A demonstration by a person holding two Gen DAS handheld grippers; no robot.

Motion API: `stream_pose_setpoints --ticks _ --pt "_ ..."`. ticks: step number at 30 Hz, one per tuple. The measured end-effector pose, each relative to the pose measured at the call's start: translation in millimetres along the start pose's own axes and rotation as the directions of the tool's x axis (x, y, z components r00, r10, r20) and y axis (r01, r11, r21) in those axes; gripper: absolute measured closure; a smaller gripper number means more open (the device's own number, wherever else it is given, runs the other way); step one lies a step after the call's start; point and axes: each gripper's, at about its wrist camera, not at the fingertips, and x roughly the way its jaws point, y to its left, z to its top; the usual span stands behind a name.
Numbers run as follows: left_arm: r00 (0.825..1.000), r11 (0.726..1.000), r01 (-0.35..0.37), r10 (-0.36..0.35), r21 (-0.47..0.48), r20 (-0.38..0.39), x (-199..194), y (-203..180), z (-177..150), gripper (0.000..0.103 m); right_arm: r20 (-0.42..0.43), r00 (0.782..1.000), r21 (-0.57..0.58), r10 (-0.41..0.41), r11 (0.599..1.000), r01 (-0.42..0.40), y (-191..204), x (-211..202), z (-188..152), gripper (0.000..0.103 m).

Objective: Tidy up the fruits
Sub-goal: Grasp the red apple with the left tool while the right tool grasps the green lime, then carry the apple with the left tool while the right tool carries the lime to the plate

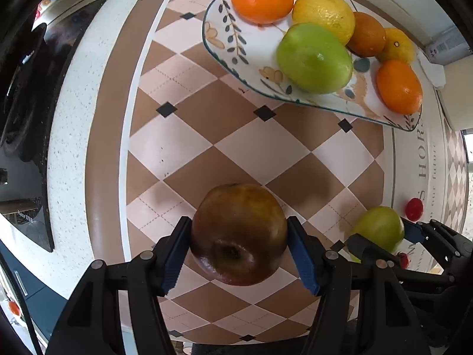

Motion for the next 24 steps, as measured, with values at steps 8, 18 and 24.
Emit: stream_pose_setpoints --ticks 8,18,24 --pt "0.992 0.997 0.068 -0.063 -0.047 0.109 -69 17 49 0.041 0.149 0.985 0.078 0.085 0.992 -0.097 -18 -54 28 0.04" --pt "0.995 0.992 0.071 -0.063 -0.104 0.08 -59 46 148 0.041 0.208 0.978 0.053 -0.004 0.999 -0.007 -18 -62 109 0.04" --pt "0.993 0.984 0.116 -0.12 -0.137 -0.016 -29 49 159 0.04 0.214 0.976 0.018 -0.04 0.999 0.037 -4 -56 110 0.039"
